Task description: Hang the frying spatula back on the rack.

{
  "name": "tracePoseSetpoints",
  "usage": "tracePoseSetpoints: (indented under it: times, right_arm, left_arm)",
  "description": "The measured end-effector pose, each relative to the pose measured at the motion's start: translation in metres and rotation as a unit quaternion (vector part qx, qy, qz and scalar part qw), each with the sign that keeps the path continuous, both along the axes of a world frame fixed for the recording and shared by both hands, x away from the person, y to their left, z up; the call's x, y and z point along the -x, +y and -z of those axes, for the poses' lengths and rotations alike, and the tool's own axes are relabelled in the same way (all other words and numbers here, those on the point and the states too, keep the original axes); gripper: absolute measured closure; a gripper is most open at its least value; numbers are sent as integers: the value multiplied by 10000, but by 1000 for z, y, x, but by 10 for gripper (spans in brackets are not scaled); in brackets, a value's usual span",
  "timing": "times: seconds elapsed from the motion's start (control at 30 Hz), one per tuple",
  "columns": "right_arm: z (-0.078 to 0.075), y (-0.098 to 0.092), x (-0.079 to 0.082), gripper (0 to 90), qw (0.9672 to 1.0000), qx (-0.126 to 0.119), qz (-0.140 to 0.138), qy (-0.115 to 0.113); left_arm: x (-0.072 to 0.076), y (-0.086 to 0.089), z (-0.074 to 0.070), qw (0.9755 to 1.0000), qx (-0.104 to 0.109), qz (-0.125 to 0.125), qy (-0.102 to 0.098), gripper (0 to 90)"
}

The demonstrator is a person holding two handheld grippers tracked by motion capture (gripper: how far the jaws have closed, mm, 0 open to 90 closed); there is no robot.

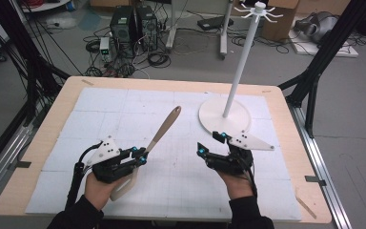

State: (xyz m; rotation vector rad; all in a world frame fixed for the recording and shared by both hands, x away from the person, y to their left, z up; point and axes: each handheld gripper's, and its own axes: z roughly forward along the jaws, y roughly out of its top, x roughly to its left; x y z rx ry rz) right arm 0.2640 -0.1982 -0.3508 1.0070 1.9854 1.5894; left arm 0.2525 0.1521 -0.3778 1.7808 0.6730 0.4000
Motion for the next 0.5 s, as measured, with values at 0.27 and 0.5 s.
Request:
tracePoseSetpoints:
  times: [0.27,0.5]
  right_arm:
    - [-19,34,-17,313,9991,-84,-413,-2]
    - [-23,61,-20,328,9977,-115,-665,77]
  left_arm:
    - [4,-11,1,9999,-65,47,-65,776]
    - [9,-22,1,9997,-181,124,-118,776]
